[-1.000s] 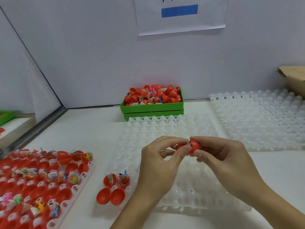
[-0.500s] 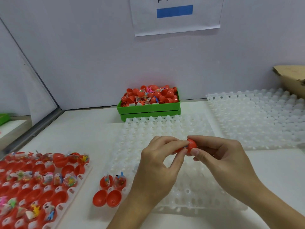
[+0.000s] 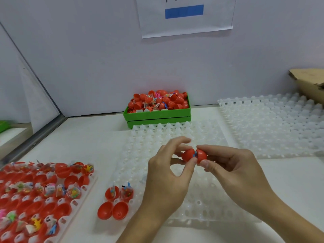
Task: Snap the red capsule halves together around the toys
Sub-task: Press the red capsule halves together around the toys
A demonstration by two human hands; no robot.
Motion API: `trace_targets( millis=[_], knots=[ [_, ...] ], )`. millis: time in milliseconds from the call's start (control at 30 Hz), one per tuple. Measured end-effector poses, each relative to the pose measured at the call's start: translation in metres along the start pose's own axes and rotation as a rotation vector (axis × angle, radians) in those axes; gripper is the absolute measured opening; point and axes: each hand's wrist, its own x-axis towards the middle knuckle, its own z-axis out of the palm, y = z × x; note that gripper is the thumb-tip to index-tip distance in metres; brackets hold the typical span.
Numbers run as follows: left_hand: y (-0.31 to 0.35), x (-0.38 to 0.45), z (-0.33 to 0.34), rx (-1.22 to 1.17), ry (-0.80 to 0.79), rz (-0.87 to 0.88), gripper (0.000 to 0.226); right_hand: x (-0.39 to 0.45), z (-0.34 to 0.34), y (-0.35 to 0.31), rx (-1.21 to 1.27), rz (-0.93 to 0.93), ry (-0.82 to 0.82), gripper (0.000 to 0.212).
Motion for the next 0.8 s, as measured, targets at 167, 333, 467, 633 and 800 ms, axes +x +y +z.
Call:
trace_targets(
  millis=[167,333,467,633,800],
  knots=[
    [0.0013,0.0014,-0.0038,-0.119,-0.063,-0.087,0.022,-0.0014,-0.0002,-0.0019,-0.01,-0.015,-0.006,0.037],
    [-0.001,0.0034,-0.0066,-0.119,-0.108,-0.127,0.035,-0.0007,-0.0011,-0.0025,-0.026,-0.013,-0.022,0.04],
    [-0.0013,0.0037,-0.0064,-0.158,-0.105,-0.191,0.036,-0.0011,-0.0006,-0.0036,-0.062,-0.026,-0.04,0.043],
    [0.0009,0.0027,-0.0047,-0.232,-0.106,-0.21,0.036,-0.0003,-0.0019,-0.0031,0.006,0.009,-0.026,0.04],
    [0.002,0.0037,-0.0051,-0.242,-0.103,-0.205,0.037,0.0004,-0.002,-0.0073,-0.041,-0.028,-0.044,0.041]
  ],
)
